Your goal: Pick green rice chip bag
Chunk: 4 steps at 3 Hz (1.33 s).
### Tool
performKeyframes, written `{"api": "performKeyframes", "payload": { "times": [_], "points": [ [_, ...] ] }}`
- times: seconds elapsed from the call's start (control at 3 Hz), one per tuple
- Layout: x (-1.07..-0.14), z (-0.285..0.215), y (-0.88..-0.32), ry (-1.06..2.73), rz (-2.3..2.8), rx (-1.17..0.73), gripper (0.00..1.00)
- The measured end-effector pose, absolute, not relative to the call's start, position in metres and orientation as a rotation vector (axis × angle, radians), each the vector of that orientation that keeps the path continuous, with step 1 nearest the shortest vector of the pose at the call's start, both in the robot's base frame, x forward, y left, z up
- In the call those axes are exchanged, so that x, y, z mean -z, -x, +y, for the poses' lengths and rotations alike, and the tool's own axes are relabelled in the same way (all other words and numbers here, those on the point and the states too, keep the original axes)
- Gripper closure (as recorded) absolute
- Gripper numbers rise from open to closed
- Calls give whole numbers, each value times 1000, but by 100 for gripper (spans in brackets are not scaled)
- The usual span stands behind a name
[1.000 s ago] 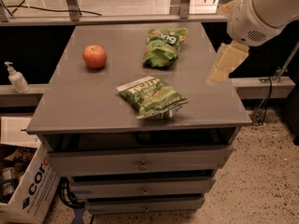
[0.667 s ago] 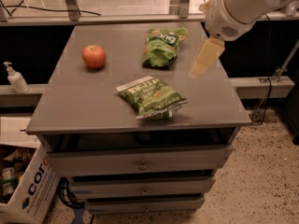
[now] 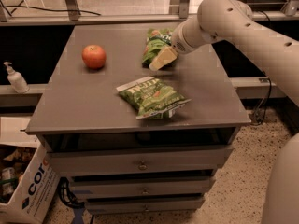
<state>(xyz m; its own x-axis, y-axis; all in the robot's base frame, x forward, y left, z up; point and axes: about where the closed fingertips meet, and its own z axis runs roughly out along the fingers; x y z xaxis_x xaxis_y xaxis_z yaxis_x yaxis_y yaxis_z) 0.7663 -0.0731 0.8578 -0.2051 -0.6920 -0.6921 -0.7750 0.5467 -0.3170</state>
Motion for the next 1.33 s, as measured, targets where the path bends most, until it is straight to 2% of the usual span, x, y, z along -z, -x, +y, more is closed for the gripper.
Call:
{"api": "performKeyframes", "payload": {
  "times": [1.0,1.33],
  "points": [
    [-848,-62,-775,1171,1936,-162,0],
    [-844,-58,-780,1148,1938,-166,17]
  ]
}}
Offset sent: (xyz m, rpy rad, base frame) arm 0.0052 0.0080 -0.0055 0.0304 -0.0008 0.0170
